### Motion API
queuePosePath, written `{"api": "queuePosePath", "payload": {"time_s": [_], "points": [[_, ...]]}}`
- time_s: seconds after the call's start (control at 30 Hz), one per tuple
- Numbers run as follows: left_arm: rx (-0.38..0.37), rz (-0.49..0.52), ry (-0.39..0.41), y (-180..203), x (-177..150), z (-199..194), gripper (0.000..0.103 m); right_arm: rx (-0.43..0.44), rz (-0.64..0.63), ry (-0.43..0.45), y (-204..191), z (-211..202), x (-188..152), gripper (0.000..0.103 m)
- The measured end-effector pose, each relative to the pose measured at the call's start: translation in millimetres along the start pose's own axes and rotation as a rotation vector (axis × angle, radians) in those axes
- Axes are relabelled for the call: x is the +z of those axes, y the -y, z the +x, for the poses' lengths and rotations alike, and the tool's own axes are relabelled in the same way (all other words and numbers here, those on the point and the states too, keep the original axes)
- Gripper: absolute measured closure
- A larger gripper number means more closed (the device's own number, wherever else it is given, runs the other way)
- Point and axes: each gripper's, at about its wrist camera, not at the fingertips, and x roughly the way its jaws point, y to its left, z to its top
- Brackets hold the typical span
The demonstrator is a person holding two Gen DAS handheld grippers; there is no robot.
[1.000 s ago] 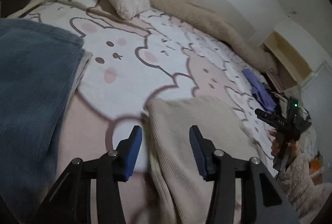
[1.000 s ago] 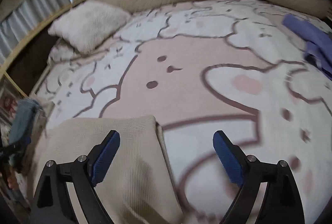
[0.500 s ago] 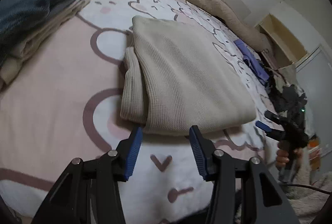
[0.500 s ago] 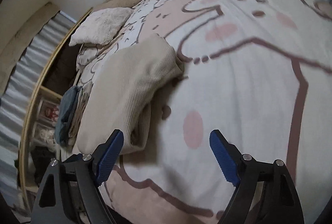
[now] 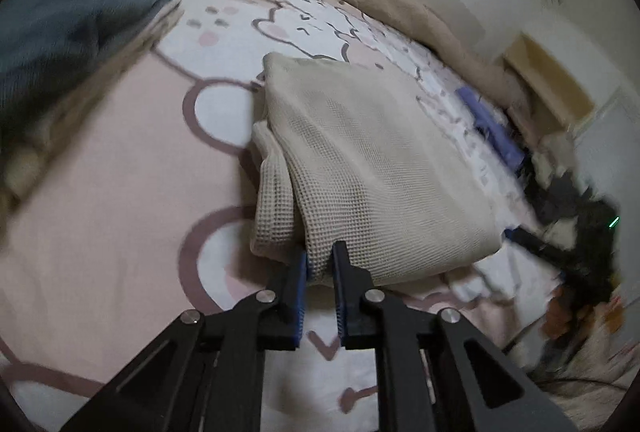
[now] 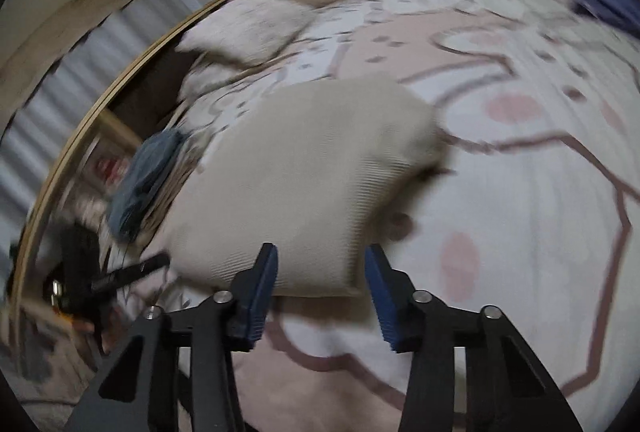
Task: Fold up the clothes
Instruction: 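Release the pants and press the folded bundle flat with both tools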
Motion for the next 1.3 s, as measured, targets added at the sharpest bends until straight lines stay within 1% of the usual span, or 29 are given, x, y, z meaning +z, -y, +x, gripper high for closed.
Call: {"api": "queuePosePath", "payload": {"time_s": [0.1,0.2,0.23,0.27,0.3,0.33,0.4,0.43,0.5,0.57,0.6,0.67,0.7,0.73,0.83,1.0,1.07,1.13,1.17,1.2,1.3], "points": [[0.099,0.094,-0.018,6,-1,8,0.091,0.006,-0.086,-0.024,-25,14,0,0.059],[0.139,0.114,-0.012,1,-2,10,0.091,0.005,-0.105,-0.038,-37,27,1,0.059],[0.194,0.129,0.002,-2,-1,10,0.103,0.003,-0.112,-0.04,-39,30,1,0.059],[0.29,0.152,0.026,-6,-1,9,0.102,0.001,-0.119,-0.04,-40,31,1,0.059],[0.362,0.16,0.04,-13,1,9,0.102,-0.001,-0.12,-0.043,-40,34,0,0.059],[0.371,0.127,0.038,-25,2,8,0.102,-0.003,-0.119,-0.047,-39,36,-1,0.059],[0.314,0.006,0.025,-55,4,3,0.102,-0.005,-0.107,-0.061,-34,39,-4,0.059],[0.293,-0.031,0.026,-64,5,0,0.102,-0.005,-0.099,-0.066,-31,41,-5,0.059],[0.26,-0.048,0.055,-65,2,-11,0.102,-0.002,-0.085,-0.072,-29,43,-7,0.059],[0.177,-0.066,0.074,-60,-1,-20,0.102,0.001,-0.077,-0.072,-27,43,-7,0.059],[0.13,-0.072,0.078,-56,-4,-24,0.099,0.0,-0.076,-0.073,-28,44,-7,0.059],[0.069,-0.063,0.069,-45,-9,-26,0.078,-0.004,-0.079,-0.077,-29,44,-8,0.059],[0.054,-0.047,0.064,-38,-12,-25,0.057,-0.006,-0.08,-0.08,-30,45,-8,0.059],[0.042,-0.027,0.063,-32,-16,-24,0.05,-0.005,-0.077,-0.08,-30,45,-8,0.059],[0.023,-0.003,0.044,-19,-18,-15,0.05,0.006,-0.065,-0.083,-28,43,-9,0.059],[0.001,-0.027,0.019,-10,-12,5,0.05,0.006,-0.063,-0.088,-27,43,-11,0.059],[-0.01,-0.029,0.018,-8,-11,10,0.054,0.007,-0.059,-0.088,-27,43,-11,0.059],[-0.026,-0.026,0.019,-4,-13,10,0.081,0.008,-0.05,-0.088,-26,41,-11,0.059],[-0.034,-0.025,0.019,-2,-14,10,0.084,0.009,-0.046,-0.088,-26,41,-10,0.059],[-0.04,-0.029,0.02,-1,-14,9,0.089,0.008,-0.04,-0.087,-26,40,-10,0.059],[-0.052,-0.061,0.028,0,-15,4,0.092,0.006,-0.027,-0.08,-26,35,-8,0.059]]}}
